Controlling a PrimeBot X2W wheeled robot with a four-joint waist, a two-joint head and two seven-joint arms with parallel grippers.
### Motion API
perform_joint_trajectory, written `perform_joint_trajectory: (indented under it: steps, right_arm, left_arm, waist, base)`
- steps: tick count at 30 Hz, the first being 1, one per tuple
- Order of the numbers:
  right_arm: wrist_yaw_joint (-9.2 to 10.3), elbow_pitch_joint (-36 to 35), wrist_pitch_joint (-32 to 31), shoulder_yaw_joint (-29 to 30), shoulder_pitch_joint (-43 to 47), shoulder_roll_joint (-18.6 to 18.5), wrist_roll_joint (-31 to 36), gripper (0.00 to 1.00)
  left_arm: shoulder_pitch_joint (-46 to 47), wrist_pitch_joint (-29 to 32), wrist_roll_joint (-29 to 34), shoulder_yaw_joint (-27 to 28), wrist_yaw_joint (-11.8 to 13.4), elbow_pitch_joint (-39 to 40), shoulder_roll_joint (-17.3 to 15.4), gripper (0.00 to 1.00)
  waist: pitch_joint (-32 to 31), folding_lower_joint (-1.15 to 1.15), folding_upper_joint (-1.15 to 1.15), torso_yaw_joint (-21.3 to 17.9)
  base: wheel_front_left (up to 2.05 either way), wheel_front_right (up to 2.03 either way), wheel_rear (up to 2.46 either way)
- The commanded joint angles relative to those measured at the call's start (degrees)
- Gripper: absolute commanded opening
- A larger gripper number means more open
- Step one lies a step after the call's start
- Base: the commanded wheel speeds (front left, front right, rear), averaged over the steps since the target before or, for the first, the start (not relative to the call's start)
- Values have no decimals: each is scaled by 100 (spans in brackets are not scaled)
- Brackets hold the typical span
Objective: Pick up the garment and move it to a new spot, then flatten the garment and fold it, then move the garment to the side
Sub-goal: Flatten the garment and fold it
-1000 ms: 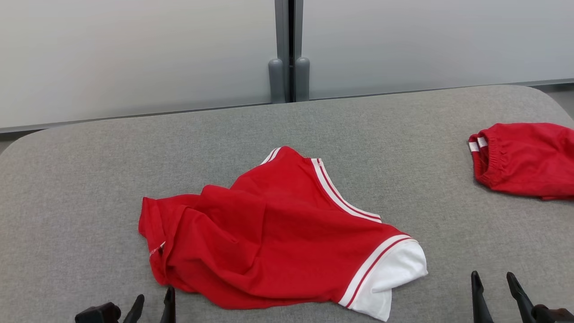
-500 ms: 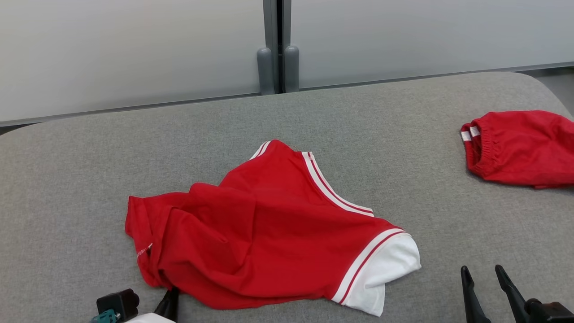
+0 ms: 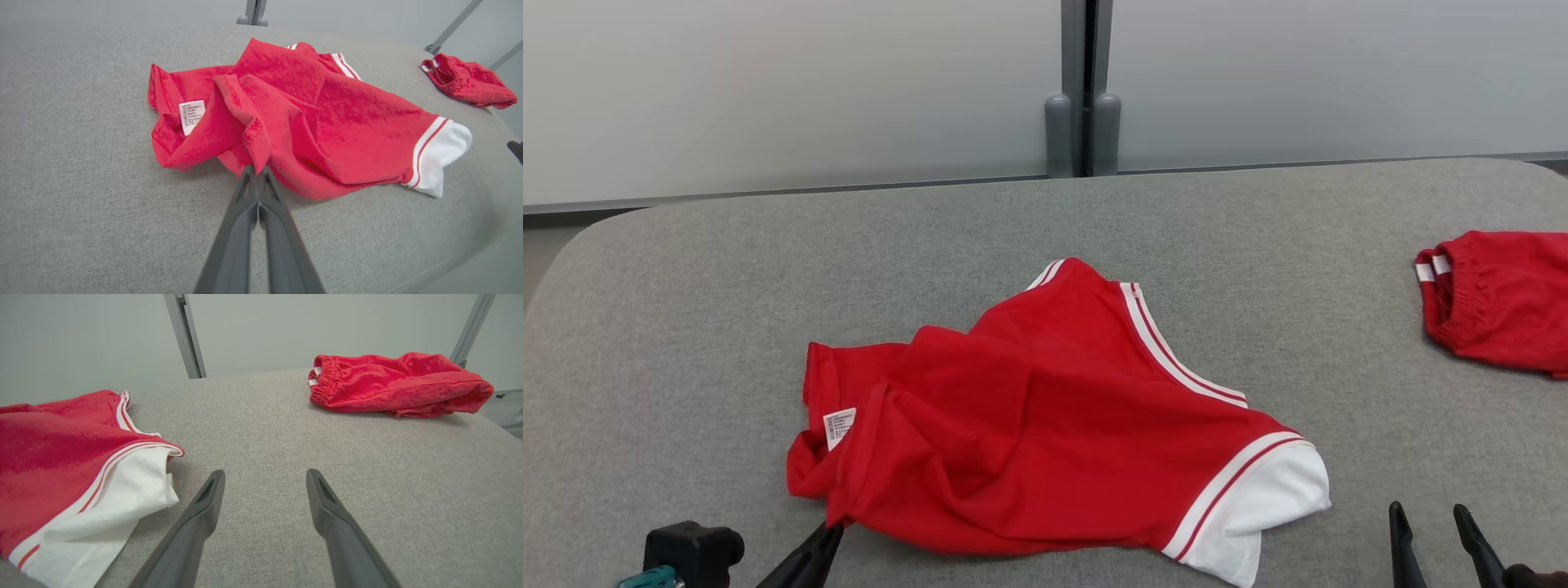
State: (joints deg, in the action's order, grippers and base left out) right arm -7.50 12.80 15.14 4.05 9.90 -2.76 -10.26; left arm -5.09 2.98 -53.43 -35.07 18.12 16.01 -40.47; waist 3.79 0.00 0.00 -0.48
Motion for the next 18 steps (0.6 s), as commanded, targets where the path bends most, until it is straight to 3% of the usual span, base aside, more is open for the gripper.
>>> perform_joint_trajectory:
  steps: [1,6,11,14,18]
  right_arm:
    - [2,-20,0,-8,-78,-29,-34,100]
    - [2,5,0,-69,-167,-30,-13,100]
    - [2,14,-1,-51,-231,-30,11,100]
    - [2,34,0,-67,-244,-29,15,100]
    - [2,58,0,-136,-339,-29,3,100]
  left_arm:
    - [-188,253,33,65,146,607,-409,0]
    - [-584,967,78,-8,363,1786,-1355,0]
    - [-992,1265,-269,0,449,2150,-1785,0]
    - [-1035,1270,-427,63,406,1875,-1790,0]
    - [-792,1065,-899,319,211,1019,-1385,0]
  waist:
    - [3,0,0,130]
    - [45,0,0,192]
    - [185,0,0,151]
    - [243,0,0,125]
    - [363,0,0,37]
  base:
    - [0,0,0]
    - [0,0,0]
    - [0,0,0]
    - [0,0,0]
    - [0,0,0]
